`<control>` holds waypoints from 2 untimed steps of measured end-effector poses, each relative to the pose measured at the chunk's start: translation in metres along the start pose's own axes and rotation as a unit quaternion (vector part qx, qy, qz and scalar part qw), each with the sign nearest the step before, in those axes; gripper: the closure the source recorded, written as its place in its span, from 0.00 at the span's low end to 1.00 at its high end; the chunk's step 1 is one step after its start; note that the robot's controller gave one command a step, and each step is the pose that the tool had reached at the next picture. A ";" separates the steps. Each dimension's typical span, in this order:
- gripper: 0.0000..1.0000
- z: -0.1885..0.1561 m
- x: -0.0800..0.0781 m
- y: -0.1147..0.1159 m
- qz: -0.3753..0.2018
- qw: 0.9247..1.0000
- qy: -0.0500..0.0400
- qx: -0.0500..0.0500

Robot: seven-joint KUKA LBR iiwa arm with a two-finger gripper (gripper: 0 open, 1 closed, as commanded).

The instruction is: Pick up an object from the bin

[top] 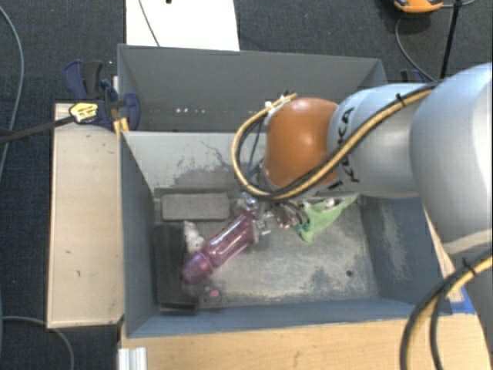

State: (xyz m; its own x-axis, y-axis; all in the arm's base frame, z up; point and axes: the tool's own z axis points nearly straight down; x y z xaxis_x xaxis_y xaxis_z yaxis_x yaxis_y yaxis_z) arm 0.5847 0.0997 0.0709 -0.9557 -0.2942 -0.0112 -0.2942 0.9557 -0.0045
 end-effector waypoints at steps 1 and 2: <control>1.00 0.000 0.000 0.000 0.001 1.000 0.000 0.000; 1.00 -0.124 0.009 0.002 0.008 1.000 -0.002 0.000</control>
Offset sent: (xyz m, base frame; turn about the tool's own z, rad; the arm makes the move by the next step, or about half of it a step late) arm -0.0115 -0.0005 0.1236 0.0137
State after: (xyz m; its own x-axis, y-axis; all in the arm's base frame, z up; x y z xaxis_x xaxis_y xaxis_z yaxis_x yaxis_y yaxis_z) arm 0.5740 0.0994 0.1952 -0.9604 -0.2782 -0.0143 -0.2782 0.9605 -0.0041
